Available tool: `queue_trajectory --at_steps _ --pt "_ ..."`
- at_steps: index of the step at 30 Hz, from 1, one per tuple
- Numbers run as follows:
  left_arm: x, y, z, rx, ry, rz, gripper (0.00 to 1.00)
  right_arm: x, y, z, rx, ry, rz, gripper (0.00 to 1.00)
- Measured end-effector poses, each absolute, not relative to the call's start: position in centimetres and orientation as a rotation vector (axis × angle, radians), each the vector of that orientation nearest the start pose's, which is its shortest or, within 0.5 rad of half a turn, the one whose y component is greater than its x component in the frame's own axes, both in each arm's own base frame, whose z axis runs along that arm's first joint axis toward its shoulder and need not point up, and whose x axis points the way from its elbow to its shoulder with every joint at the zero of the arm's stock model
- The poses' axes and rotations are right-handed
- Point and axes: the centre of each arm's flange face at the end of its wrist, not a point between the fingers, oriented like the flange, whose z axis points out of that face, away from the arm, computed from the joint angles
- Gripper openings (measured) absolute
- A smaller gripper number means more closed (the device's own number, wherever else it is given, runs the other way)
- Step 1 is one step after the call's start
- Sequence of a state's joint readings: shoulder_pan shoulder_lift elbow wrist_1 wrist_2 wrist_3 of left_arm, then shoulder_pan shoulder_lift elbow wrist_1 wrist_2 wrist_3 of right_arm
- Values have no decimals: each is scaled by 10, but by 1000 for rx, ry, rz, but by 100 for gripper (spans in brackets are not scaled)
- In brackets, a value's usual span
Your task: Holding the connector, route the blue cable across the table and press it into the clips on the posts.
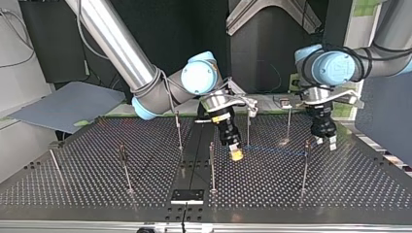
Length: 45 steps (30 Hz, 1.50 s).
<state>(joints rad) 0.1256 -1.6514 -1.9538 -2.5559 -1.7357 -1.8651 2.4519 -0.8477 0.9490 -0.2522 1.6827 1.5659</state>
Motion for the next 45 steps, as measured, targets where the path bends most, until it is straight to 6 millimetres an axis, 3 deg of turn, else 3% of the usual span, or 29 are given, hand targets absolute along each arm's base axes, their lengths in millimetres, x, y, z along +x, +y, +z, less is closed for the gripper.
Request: queue_trajectory --at_steps 12,22,45 --pt "463 -72 325 -423 1407 -131 100 681 -405 357 1601 -698 1851 0" --pt "440 -81 356 -398 1348 -151 100 681 -405 356 1606 -699 1848 0" --pt "422 -122 368 -232 1373 -115 100 678 -408 355 1609 -715 1829 0"
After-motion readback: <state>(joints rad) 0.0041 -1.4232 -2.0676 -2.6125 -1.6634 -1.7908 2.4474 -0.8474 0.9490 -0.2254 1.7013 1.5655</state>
